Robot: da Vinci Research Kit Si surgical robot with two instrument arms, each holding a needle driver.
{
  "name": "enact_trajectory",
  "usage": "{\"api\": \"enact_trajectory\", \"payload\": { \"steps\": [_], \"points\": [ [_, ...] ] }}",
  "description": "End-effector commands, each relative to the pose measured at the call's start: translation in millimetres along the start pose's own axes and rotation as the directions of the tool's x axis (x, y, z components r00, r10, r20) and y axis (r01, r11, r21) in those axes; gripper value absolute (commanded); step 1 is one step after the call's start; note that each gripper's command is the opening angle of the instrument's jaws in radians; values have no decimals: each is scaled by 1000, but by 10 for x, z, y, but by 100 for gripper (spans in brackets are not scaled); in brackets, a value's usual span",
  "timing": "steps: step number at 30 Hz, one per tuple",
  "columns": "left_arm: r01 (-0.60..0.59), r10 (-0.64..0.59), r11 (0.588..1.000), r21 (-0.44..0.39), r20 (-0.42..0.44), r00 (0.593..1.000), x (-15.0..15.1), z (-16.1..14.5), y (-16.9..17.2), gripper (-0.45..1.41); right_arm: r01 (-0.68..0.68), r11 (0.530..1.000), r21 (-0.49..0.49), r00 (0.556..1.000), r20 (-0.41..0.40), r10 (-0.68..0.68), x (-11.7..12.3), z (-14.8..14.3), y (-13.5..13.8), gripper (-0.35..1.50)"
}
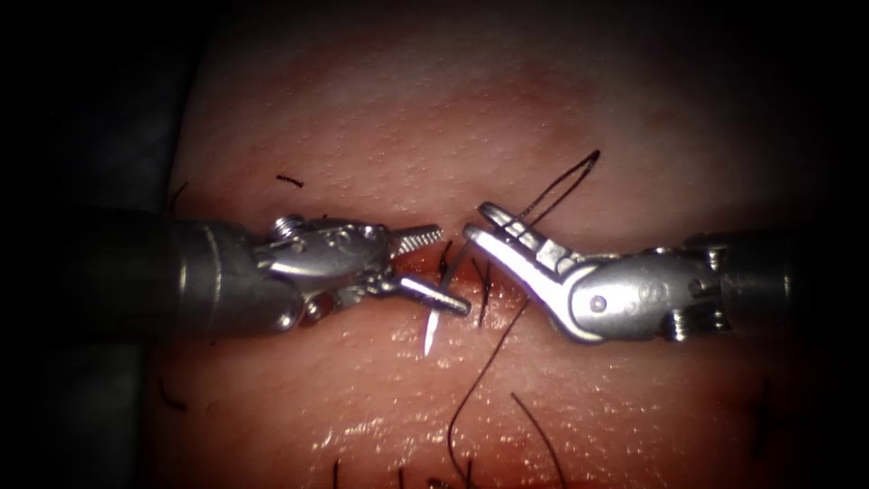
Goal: Wound Closure
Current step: Adjsut the grip by passing it back to the left needle driver.
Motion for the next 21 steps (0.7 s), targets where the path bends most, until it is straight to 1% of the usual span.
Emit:
{"api": "enact_trajectory", "payload": {
  "steps": [1, 3, 5, 6, 7, 8, 11, 14, 17, 18, 20, 21],
  "points": [
    [13, -13, 1000, -5, -1, 1000, -1, 7, -5, 73, -4, 1000, 3, 1000, -3, 4, -4, 4, -5, -35],
    [58, -58, 998, -17, -3, 998, -3, 7, -10, 74, -6, 1000, 4, 1000, -3, 6, -3, 4, -6, -35],
    [71, -71, 997, -22, -3, 997, -6, 7, -9, 73, -1, 1000, 4, 1000, -3, 1, -2, 4, -5, -35],
    [85, -85, 995, -51, -3, 996, -10, 8, -5, 73, -2, 1000, 3, 1000, -3, 2, -1, 5, -5, -35],
    [85, -85, 995, -51, -3, 996, -10, 8, -5, 73, -2, 1000, 3, 1000, -3, 2, -1, 5, -5, -35],
    [110, -110, 991, -76, 10, 994, -12, 10, -1, 73, 4, 1000, 3, 1000, -4, -4, -1, 6, -6, -35],
    [114, -113, 989, -90, 14, 994, -13, 11, 1, 69, 2, 1000, 5, 1000, -5, -2, -1, 6, -6, -35],
    [110, -107, 987, -113, 31, 994, -17, 11, 1, 44, 1, 1000, 6, 1000, -7, -1, -1, 6, -7, -35],
    [115, -110, 986, -119, 50, 993, -20, 12, -1, 27, 1, 1000, 7, 1000, -8, -1, -1, 6, -7, -35],
    [125, -120, 985, -121, 51, 991, -21, 13, -2, 15, 1, 1000, 7, 1000, -8, -1, 0, 6, -8, -35],
    [158, -152, 980, -123, 55, 987, -21, 12, -5, -1, 1, 1000, 7, 1000, -9, -1, 0, 6, -8, -35],
    [168, -162, 978, -125, 56, 985, -21, 12, -6, -15, 1, 1000, 7, 1000, -9, -1, 0, 6, -9, -35]
  ]
}}
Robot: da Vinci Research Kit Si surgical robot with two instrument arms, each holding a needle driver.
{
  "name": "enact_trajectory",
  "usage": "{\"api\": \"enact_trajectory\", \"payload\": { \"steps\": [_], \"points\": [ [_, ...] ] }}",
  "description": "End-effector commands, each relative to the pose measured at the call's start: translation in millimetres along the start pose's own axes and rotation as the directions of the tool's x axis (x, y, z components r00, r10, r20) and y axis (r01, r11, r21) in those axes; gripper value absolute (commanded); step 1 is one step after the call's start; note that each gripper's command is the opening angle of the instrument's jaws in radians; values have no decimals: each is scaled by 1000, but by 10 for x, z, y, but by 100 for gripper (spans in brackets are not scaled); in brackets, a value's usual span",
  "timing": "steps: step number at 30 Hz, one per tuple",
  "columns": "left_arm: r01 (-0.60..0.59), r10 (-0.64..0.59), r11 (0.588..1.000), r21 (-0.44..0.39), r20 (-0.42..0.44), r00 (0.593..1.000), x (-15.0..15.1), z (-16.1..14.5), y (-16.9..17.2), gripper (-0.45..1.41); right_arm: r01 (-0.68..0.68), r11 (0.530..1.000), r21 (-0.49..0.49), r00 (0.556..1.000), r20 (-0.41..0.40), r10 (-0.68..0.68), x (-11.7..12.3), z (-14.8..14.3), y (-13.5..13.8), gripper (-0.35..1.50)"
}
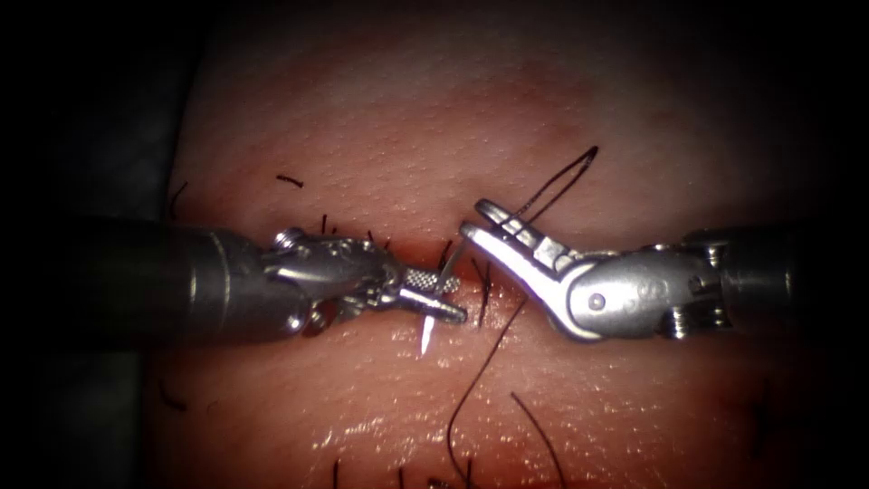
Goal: Wound Closure
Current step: Adjsut the grip by passing it back to the left needle driver, then pass the needle to the right needle holder.
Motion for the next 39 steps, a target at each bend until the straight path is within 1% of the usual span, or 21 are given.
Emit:
{"api": "enact_trajectory", "payload": {
  "steps": [1, 4, 7, 8, 9, 10, 11, 12, 14, 16, 22, 23, 25, 26, 27, 28, 29, 30, 31, 35, 39],
  "points": [
    [22, -22, 1000, -2, -1, 1000, 0, 6, -6, -45, -1, 1000, 3, 1000, 0, 1, -5, 3, -6, -35],
    [41, -41, 999, -10, 2, 999, 1, 6, -12, -45, -1, 1000, 4, 1000, -1, 1, -5, 2, -8, -35],
    [123, -123, 992, -30, 7, 992, 2, 5, -14, -45, -3, 1000, 6, 1000, -9, 3, -2, 1, -8, -35],
    [150, -150, 988, -36, 10, 989, 2, 5, -12, -45, -52, 999, 3, 998, -16, 53, 0, -1, -9, 12],
    [150, -150, 988, -36, 10, 989, 2, 5, -12, -45, -52, 999, 3, 998, -16, 53, 0, -1, -9, 12],
    [184, -184, 982, -47, 14, 983, 4, 4, -11, -45, -72, 997, 11, 997, -16, 72, 2, -3, -10, 58],
    [184, -184, 982, -47, 14, 983, 4, 4, -11, -45, -72, 997, 11, 997, -16, 72, 2, -3, -10, 58],
    [218, -217, 974, -60, 23, 976, 6, 2, -9, -45, -116, 993, 29, 993, -5, 116, 3, -8, -12, 84],
    [246, -246, 966, -77, 12, 969, 10, 0, -8, -45, -117, 992, 38, 993, 12, 117, 5, -14, -12, 103],
    [280, -281, 955, -97, 1, 960, 15, -5, -8, -45, -141, 988, 59, 989, 44, 138, 6, -28, -12, 115],
    [307, -309, 945, -111, 3, 951, 19, -6, -11, -45, -161, 983, 87, 984, 87, 154, 6, -48, -12, 120],
    [317, -319, 942, -109, 3, 948, 19, -5, -11, -45, -177, 980, 95, 981, 97, 168, 6, -51, -13, 116],
    [321, -322, 939, -124, 12, 947, 16, -2, -8, -45, -247, 960, 130, 959, 173, 224, 2, -52, -18, 86],
    [317, -318, 939, -133, 16, 948, 14, -1, -6, -45, -302, 944, 132, 940, 206, 272, -1, -50, -19, 79],
    [314, -314, 939, -139, 20, 949, 13, 0, -4, -45, -357, 925, 128, 919, 226, 324, -4, -48, -18, 79],
    [311, -310, 939, -146, 24, 950, 12, 0, -3, -45, -439, 888, 134, 885, 237, 402, -7, -46, -17, 73],
    [306, -305, 939, -154, 29, 952, 11, -1, 1, -45, -557, 818, 140, 820, 250, 515, -18, -42, -15, 52],
    [304, -303, 939, -161, 29, 952, 11, -1, 3, -45, -577, 804, 142, 807, 249, 535, -23, -40, -14, 42],
    [303, -303, 939, -164, 31, 953, 12, -2, 4, -45, -615, 775, 143, 780, 255, 572, -30, -37, -13, 39],
    [299, -297, 938, -175, 37, 954, 12, -4, 10, -45, -683, 717, 139, 723, 264, 638, -47, -28, -10, 39],
    [292, -290, 939, -180, 40, 956, 8, -2, 14, -45, -702, 699, 134, 705, 264, 658, -56, -19, -11, 49]
  ]
}}
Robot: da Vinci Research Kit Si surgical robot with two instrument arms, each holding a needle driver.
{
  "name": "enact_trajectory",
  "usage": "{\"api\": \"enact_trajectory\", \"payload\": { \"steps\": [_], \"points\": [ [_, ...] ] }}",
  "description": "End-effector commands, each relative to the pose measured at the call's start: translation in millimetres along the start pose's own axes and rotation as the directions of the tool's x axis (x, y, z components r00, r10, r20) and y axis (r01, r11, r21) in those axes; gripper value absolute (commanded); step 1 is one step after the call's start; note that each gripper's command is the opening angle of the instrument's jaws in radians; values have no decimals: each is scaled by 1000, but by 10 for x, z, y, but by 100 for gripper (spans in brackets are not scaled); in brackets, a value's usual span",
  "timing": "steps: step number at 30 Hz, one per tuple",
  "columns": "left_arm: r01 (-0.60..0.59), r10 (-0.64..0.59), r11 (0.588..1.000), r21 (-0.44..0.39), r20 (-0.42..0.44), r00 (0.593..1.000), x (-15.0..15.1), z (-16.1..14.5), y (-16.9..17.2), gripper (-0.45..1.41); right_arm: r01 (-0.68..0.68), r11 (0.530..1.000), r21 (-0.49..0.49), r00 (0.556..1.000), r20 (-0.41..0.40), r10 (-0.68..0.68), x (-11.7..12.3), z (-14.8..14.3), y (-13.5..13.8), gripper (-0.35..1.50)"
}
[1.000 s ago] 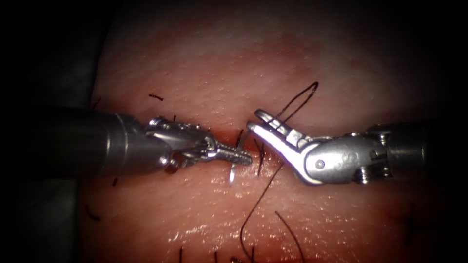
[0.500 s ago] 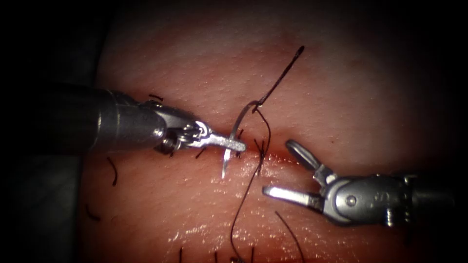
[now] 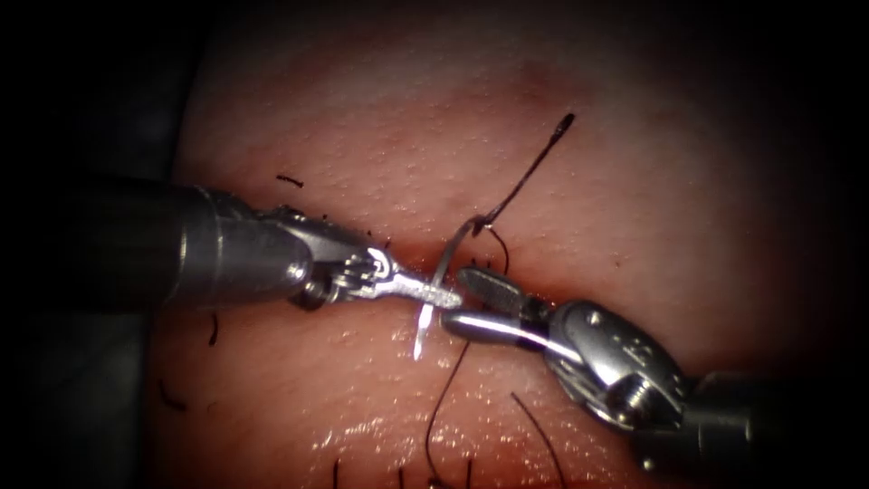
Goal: Wound Closure
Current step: Pass the needle to the right needle holder.
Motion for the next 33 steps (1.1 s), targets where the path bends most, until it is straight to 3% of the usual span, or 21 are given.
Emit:
{"api": "enact_trajectory", "payload": {
  "steps": [1, 3, 18, 22, 30, 33],
  "points": [
    [-3, 3, 1000, 0, 1, 1000, 1, 6, -5, -45, -1, 1000, 0, 1000, -1, 1, -6, 9, 0, 49],
    [-8, 8, 1000, 0, 9, 1000, -2, 8, -6, -45, -7, 1000, 8, 1000, -4, 7, -3, 13, -2, 57],
    [-42, 43, 999, -26, 30, 999, -9, 11, -4, -45, -32, 999, 15, 998, -52, 33, 14, 25, 1, 49],
    [-44, 45, 999, -30, 32, 998, -10, 12, -2, -45, -32, 999, 16, 998, -55, 33, 14, 25, 0, 31],
    [-50, 51, 998, -30, 33, 998, -13, 15, -4, -45, -37, 999, 6, 996, -79, 37, 17, 24, -3, 11],
    [-51, 52, 998, -31, 34, 998, -14, 15, -5, -45, -38, 999, 4, 996, -81, 38, 17, 23, -3, -6]
  ]
}}
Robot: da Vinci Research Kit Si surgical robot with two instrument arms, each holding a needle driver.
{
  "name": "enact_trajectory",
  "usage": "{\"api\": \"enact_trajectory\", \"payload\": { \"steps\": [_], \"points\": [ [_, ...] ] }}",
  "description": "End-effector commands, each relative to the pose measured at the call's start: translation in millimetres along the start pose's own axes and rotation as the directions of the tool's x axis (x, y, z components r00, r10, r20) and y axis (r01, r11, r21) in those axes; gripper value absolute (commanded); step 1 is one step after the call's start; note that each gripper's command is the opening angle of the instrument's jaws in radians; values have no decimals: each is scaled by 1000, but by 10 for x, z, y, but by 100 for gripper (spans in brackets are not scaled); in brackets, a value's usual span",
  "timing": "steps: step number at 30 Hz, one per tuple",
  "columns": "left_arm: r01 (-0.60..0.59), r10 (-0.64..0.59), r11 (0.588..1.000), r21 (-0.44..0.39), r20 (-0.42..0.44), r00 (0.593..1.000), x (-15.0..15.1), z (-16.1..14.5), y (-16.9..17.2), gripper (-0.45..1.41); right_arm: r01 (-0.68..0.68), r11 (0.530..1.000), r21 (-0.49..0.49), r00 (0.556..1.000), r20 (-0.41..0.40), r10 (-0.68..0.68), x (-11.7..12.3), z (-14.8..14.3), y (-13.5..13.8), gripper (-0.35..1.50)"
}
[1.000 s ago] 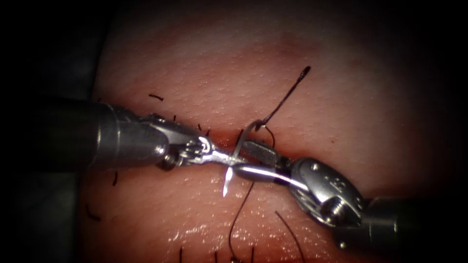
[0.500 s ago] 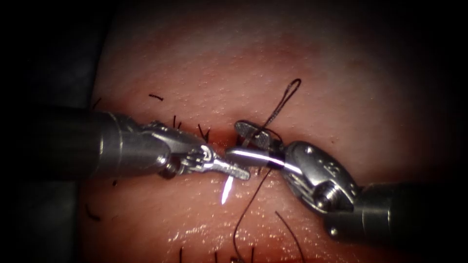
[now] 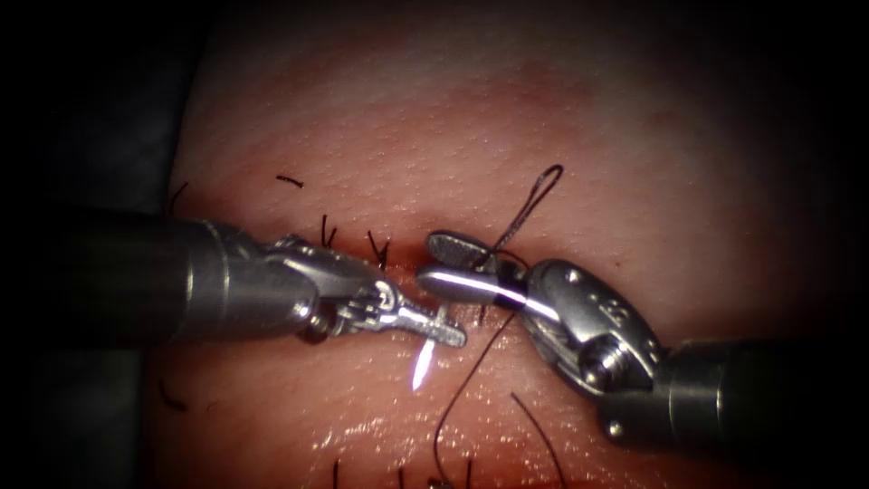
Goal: Wound Closure
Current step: Pass the needle to the right needle holder, then pierce the skin above the wound with the needle in the right needle driver.
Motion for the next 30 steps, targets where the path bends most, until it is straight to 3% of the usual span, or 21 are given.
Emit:
{"api": "enact_trajectory", "payload": {
  "steps": [1, 2, 9, 10, 12, 13, 14, 15, 17, 22, 24, 26, 28, 29, 30],
  "points": [
    [-1, 1, 1000, 0, 0, 1000, 1, 6, -5, -45, -1, 1000, 1, 1000, 0, 1, -7, 4, 0, -16],
    [-2, 2, 1000, 0, 0, 1000, 0, 6, -5, -45, -1, 1000, 1, 1000, 1, 1, -7, 4, 0, -35],
    [-5, 5, 1000, -11, 3, 1000, -1, 8, 2, -45, 86, 996, 0, 996, -4, -86, -11, 1, 1, -35],
    [-6, 6, 1000, 6, -6, 1000, -2, 9, 8, 4, 97, 995, -2, 995, -2, -97, -10, -3, 2, -35],
    [-23, 24, 999, 37, -24, 999, -3, 9, 13, 59, 107, 994, -5, 994, 0, -107, -8, -7, 3, -35],
    [-23, 24, 999, 37, -24, 999, -3, 9, 13, 59, 107, 994, -5, 994, 0, -107, -8, -7, 3, -35],
    [-52, 53, 997, 53, -30, 998, -3, 8, 14, 83, 124, 992, -3, 992, 1, -124, -6, -11, 5, -35],
    [-149, 153, 984, 96, -36, 987, -3, 8, 17, 118, 167, 986, -14, 986, 4, -167, -3, -18, 8, -35],
    [-283, 293, 943, 176, -31, 956, -5, 9, 18, 123, 267, 963, -33, 964, 16, -267, 10, -45, 16, -35],
    [-345, 360, 907, 243, -20, 933, -10, 11, 15, 126, 328, 943, -50, 945, 41, -326, 25, -78, 23, -35],
    [-375, 394, 882, 284, -11, 919, -11, 16, 12, 125, 364, 927, -92, 931, 28, -363, 43, -117, 31, -35],
    [-388, 407, 874, 291, -7, 913, -11, 17, 11, 125, 366, 925, -103, 930, 22, -366, 48, -125, 33, -35],
    [-526, 537, 805, 274, 39, 843, -9, 25, 2, 98, 368, 918, -149, 928, 0, -372, 64, -147, 42, -35],
    [-526, 537, 805, 274, 39, 843, -9, 25, 2, 98, 368, 918, -149, 928, 0, -372, 64, -147, 42, -35],
    [-625, 629, 738, 255, 76, 773, -7, 33, -7, 76, 373, 910, -182, 925, -8, -380, 70, -155, 47, -35]
  ]
}}
